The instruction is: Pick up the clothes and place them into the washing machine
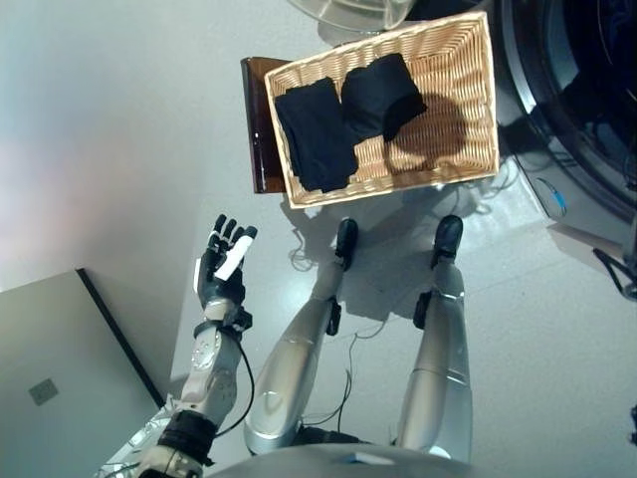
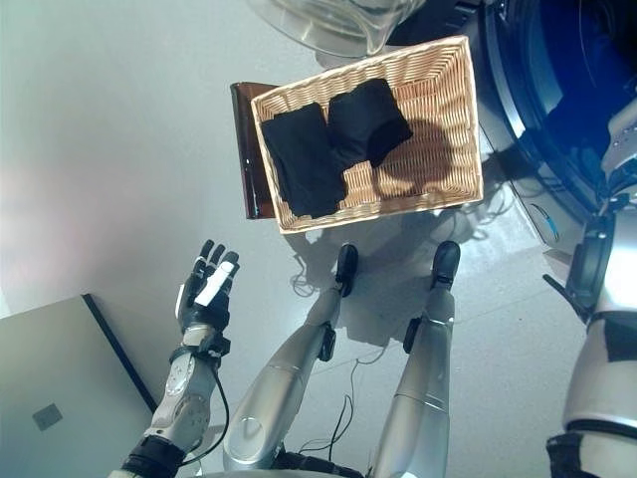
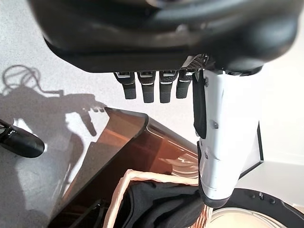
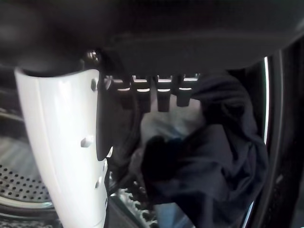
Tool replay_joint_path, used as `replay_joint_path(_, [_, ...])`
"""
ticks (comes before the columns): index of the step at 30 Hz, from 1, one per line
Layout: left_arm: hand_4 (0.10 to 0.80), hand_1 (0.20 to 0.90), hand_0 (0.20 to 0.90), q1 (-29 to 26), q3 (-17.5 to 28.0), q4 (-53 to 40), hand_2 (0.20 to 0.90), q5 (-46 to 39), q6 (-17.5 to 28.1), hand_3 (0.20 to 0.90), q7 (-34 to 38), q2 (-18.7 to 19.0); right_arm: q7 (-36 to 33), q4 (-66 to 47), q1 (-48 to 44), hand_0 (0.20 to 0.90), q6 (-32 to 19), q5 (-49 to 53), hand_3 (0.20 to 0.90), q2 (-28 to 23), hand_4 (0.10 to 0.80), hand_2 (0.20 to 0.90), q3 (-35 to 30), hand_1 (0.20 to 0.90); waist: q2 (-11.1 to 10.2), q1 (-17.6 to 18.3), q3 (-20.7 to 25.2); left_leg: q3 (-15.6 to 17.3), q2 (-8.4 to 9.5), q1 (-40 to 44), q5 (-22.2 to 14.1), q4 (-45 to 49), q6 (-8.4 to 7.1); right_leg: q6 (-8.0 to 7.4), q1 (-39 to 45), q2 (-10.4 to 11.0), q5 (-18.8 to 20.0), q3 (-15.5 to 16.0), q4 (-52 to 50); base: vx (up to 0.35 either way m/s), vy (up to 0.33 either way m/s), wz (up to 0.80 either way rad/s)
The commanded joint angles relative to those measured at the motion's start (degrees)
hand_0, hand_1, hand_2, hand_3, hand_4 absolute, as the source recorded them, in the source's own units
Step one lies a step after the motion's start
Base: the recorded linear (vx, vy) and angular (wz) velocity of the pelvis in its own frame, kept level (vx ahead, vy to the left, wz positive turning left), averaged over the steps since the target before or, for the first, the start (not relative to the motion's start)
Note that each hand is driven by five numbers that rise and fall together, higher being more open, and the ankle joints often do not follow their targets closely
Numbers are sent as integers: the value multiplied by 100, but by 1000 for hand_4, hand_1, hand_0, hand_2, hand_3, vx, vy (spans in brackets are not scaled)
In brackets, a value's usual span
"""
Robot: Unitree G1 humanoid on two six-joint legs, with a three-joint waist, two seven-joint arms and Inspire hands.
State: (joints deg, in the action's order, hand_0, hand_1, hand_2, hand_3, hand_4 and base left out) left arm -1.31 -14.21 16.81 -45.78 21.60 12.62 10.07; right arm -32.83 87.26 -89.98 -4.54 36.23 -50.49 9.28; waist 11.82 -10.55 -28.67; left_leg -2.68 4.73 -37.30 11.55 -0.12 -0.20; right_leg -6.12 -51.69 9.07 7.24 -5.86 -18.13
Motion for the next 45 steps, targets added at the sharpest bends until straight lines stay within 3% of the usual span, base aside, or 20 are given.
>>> replay_joint_path(1, [800, 900, 900, 168, 166, -308, 900, 84, 449, 900, 145, 423, -476, -288, -427, 900, -214, -519, 900, -538, 800, 900, 1053, 900, 620, -11, 148, -9, -20, -110, -245, -43, -332, 0, 197, -154, -859, 51, -344, 0, 0, 0])
replay_joint_path(12, [800, 900, 900, 98, 106, -382, 900, 164, 496, 900, 307, 385, -1689, -508, -202, 900, 148, -1536, 900, -434, 800, 900, 850, 900, 716, -81, 204, -37, -6, -141, -190, -37, -319, -8, 223, -157, -787, 37, -294, -10, 2, 0])
replay_joint_path(24, [800, 900, 900, 14, 64, -356, 900, 311, 645, 900, 290, 312, -2170, -1081, 653, 900, 462, -3063, 900, -89, 800, 900, 901, 900, 734, -123, 217, -57, 15, -155, -148, -25, -313, -22, 260, -162, -726, 56, -266, -3, 1, 0])
replay_joint_path(30, [800, 900, 900, -7, 104, -266, 900, 376, 720, 900, 239, 260, -2159, -1306, 1089, 900, 553, -3700, 900, 177, 800, 900, 888, 900, 731, -117, 215, -58, 9, -140, -132, -3, -316, -21, 285, -165, -714, 69, -292, 0, 0, 0])
replay_joint_path(45, [800, 900, 900, 87, 242, -68, 900, 376, 749, 900, 118, 213, -2071, -1697, 1764, 900, 599, -4598, 900, 972, 800, 900, 836, 900, 459, 8, 257, -47, -17, -57, -212, 172, -301, -2, 603, -197, -603, 161, -74, 0, 0, 0])
